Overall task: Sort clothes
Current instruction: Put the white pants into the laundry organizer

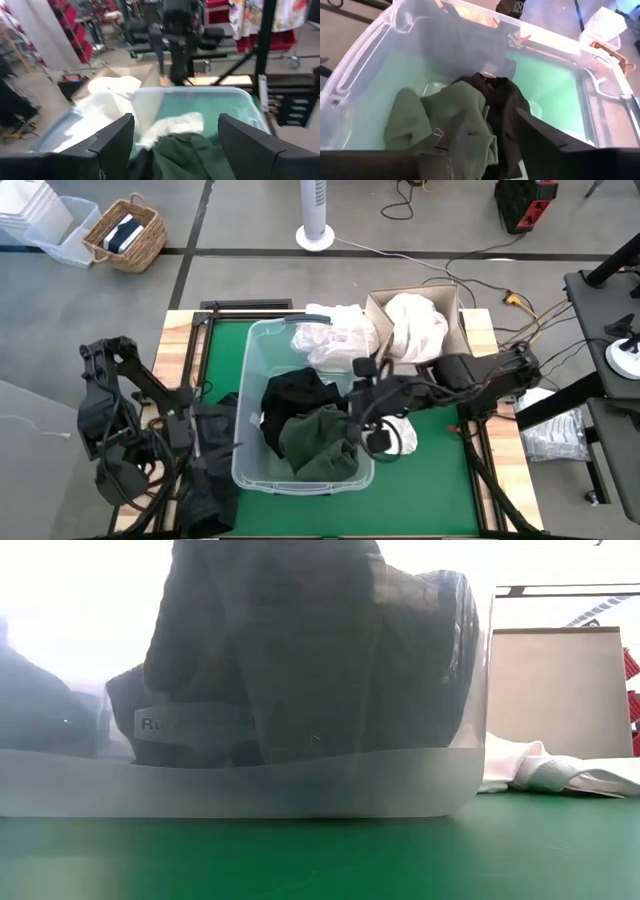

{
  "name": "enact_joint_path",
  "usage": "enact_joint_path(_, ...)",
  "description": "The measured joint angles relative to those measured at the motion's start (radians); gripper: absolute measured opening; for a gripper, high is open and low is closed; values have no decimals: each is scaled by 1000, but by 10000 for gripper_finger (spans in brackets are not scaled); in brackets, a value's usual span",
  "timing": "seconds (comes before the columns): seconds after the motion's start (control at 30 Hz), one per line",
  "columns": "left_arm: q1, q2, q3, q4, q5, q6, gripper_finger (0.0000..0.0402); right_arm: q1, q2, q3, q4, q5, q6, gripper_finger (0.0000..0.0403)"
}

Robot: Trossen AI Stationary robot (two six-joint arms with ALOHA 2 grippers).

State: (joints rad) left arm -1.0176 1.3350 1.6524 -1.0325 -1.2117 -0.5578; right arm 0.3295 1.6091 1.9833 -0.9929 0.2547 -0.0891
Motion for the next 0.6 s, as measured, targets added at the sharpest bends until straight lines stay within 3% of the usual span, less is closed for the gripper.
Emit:
enact_joint_path(0.33,0,38,0,-8,148,-150,263,109,-64,-1,-28,9,10,96)
enact_joint_path(0.6,0,38,28,-196,499,-259,263,175,-87,-8,-41,11,27,92)
